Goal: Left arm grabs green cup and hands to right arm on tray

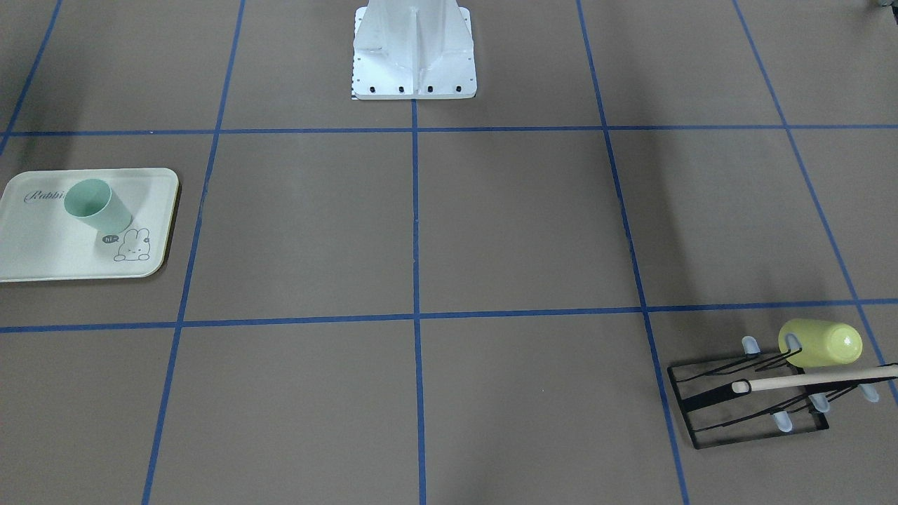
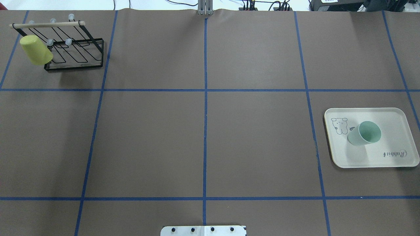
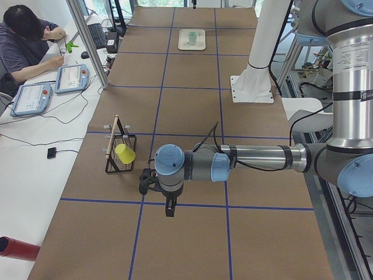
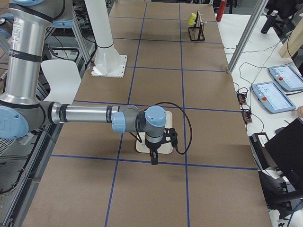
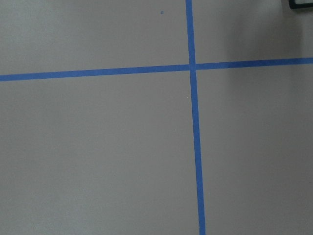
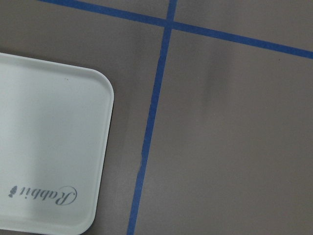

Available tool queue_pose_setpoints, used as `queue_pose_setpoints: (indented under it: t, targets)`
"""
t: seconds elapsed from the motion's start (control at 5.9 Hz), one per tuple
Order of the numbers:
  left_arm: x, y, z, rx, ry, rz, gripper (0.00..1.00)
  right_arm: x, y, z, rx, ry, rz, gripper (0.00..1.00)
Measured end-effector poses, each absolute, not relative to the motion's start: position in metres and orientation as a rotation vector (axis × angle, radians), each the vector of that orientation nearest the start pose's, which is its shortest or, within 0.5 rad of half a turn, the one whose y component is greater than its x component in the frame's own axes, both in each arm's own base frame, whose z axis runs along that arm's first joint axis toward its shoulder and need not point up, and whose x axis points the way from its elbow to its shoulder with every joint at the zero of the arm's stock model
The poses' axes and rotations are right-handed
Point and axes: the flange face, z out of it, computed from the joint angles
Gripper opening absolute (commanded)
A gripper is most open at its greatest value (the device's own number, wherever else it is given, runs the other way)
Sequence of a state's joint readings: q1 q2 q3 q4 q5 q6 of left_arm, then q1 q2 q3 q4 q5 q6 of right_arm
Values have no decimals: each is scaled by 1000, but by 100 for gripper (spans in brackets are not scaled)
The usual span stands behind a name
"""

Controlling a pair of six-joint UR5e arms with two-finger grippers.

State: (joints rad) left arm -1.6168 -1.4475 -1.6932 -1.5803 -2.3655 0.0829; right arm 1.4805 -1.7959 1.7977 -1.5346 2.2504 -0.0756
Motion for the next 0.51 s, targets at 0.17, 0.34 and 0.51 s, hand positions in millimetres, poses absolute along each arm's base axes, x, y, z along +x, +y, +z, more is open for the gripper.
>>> queue_pose_setpoints:
  t: [0.17, 0.34, 0.51]
  targets:
    - [-82, -437, 654, 57, 793, 38, 100, 34, -405, 650, 32, -681, -174, 100]
    - [-82, -435, 656, 54, 793, 37, 100, 33, -405, 650, 31, -681, -176, 100]
    - [-82, -434, 657, 51, 793, 36, 100, 31, -405, 650, 28, -681, -182, 100]
